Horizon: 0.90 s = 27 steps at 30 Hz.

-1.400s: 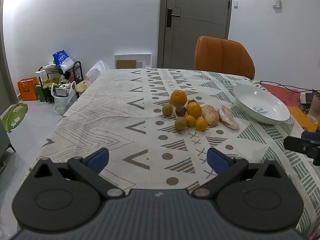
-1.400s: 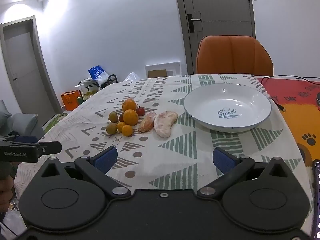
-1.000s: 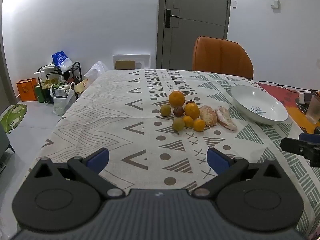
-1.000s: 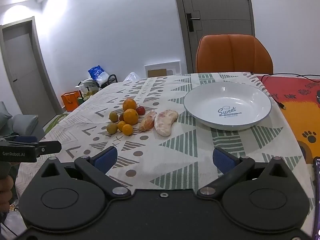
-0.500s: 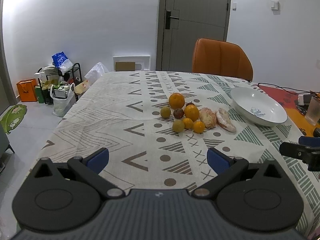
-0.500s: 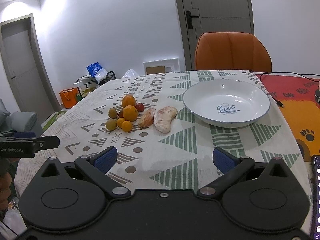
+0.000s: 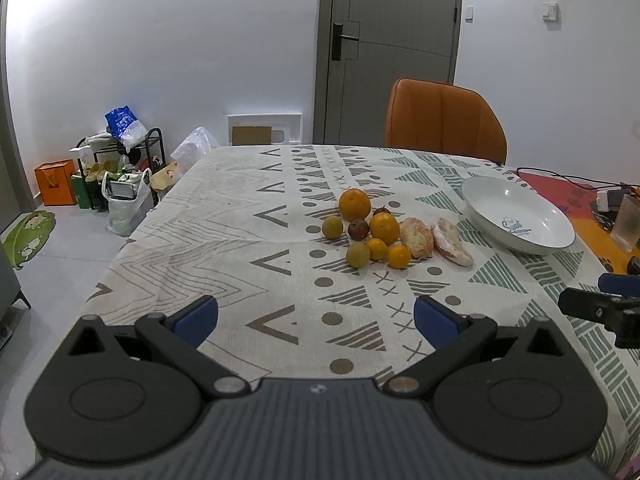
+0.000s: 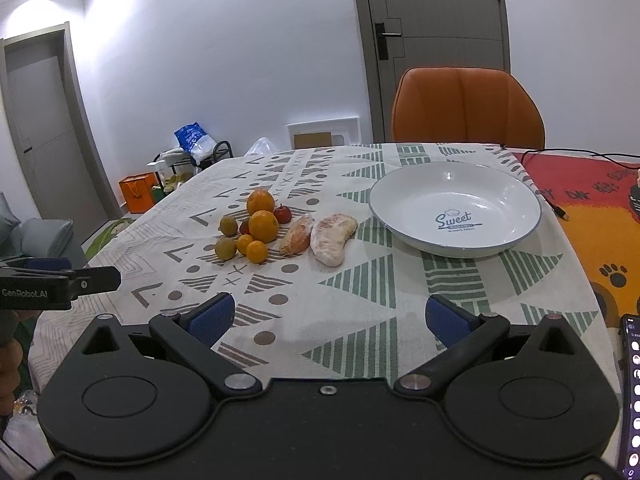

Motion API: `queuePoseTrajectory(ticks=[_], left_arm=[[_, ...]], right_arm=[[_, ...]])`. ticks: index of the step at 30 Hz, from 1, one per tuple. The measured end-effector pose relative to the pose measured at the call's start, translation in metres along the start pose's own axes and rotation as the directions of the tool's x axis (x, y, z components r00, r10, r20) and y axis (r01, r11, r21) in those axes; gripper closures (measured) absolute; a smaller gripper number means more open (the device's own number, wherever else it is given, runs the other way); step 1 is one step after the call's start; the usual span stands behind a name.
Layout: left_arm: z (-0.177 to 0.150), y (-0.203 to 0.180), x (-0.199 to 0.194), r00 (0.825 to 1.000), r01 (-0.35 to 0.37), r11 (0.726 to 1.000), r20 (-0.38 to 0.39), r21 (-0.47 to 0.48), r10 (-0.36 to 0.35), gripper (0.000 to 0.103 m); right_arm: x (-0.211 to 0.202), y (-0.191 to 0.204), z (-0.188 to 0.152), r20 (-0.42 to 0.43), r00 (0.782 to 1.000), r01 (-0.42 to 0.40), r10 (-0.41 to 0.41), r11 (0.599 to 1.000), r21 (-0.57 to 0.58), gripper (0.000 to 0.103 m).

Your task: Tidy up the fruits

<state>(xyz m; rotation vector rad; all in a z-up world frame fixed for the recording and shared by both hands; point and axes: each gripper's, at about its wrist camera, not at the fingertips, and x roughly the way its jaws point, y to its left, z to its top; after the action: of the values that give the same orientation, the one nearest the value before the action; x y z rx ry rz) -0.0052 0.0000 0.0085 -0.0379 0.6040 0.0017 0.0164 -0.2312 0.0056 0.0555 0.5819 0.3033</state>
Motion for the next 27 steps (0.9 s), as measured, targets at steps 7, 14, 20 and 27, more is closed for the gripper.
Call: queuePoseTrajectory(ticks=[7, 14, 20, 27], left_arm=[[0.0001, 0.0006, -0.0009, 1.000, -0.002, 1.000, 0.003, 0.001, 0.002, 0.000], [0.0025, 0.0031, -0.0049, 1.000, -0.003, 1.000, 0.021, 0.001, 0.003, 0.000], [0.0032, 0.0034, -0.0060, 1.000, -0.003, 1.000, 0.024, 0.004, 0.003, 0.000], [0.0040, 0.0037, -0.0079, 1.000, -0.007, 1.000, 0.030, 0.004, 0.007, 0.000]], right_arm=[[-0.0002, 0.0034, 0.0012, 0.005, 1.000, -0.005, 0.005, 1.000, -0.001, 0.000], [-0.0003, 0.0051, 0.0034, 0.003, 1.000, 0.006, -0.006, 1.000, -0.010, 0.000], [-0.0012, 0.0055, 0.0041, 0.004, 1.000, 0.009, -0.009, 1.000, -0.010, 0.000], [-0.0009, 0.0059, 0.0043, 0.002, 1.000, 0.010, -0.010, 1.000, -0.012, 0.000]])
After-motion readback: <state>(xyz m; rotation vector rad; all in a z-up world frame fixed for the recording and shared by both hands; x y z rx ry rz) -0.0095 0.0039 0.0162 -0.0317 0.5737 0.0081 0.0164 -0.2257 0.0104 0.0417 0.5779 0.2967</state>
